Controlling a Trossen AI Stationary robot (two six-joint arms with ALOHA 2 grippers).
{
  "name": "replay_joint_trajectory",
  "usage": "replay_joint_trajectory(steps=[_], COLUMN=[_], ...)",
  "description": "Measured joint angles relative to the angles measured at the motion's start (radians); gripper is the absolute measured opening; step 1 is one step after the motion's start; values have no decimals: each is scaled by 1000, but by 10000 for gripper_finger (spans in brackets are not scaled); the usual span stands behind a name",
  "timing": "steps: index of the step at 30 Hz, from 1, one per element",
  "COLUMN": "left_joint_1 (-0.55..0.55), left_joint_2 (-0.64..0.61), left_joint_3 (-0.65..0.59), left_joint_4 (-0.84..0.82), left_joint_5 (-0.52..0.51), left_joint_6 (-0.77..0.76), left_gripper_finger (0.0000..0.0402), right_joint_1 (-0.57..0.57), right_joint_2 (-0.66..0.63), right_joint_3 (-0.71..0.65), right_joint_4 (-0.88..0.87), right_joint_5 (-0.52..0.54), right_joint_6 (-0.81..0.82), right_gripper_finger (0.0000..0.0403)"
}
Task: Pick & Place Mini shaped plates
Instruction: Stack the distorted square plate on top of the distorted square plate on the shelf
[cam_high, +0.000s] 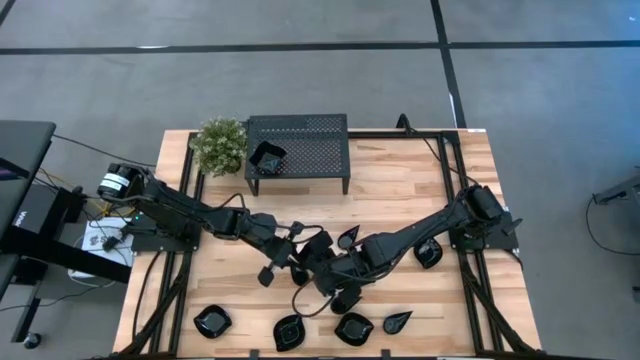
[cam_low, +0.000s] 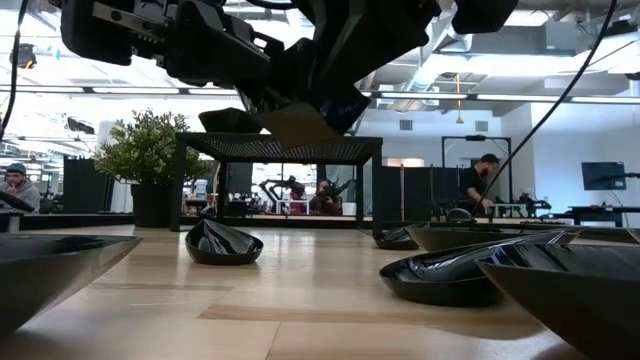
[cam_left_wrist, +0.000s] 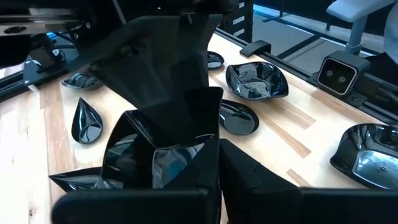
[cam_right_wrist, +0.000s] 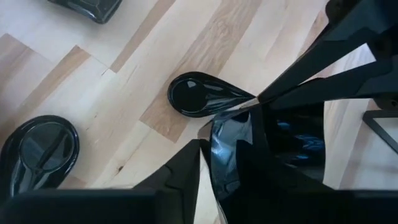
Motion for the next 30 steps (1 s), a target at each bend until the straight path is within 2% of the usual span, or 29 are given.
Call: replay_joint_trajectory(steps=[7, 11, 15, 23, 26, 30], left_joint_1=[0, 1, 0, 0, 0, 0], left_joint_2=[-1, 0, 1, 1, -6, -62], left_joint_3=[3, 3, 3, 2, 1, 1], left_joint_4=[6, 1, -6, -5, -1, -7], left_joint_5=[3, 2, 5, 7, -16, -162], left_joint_6=[-2, -4, -4, -36, -37, -58], left_gripper_finger=[8, 9, 8, 10, 7, 12], right_joint_1=[24, 40, 47, 94, 140, 241], right_joint_2=[0, 0, -2, -2, -38, -174], right_joint_3=[90, 207, 297, 452, 437, 288], right_joint_4=[-73, -220, -350, -819, -929, -861], right_joint_5=[26, 34, 38, 33, 68, 262], right_joint_6=[-17, 28, 166, 523, 634, 747], right_gripper_finger=[109, 109, 109, 108, 108, 108])
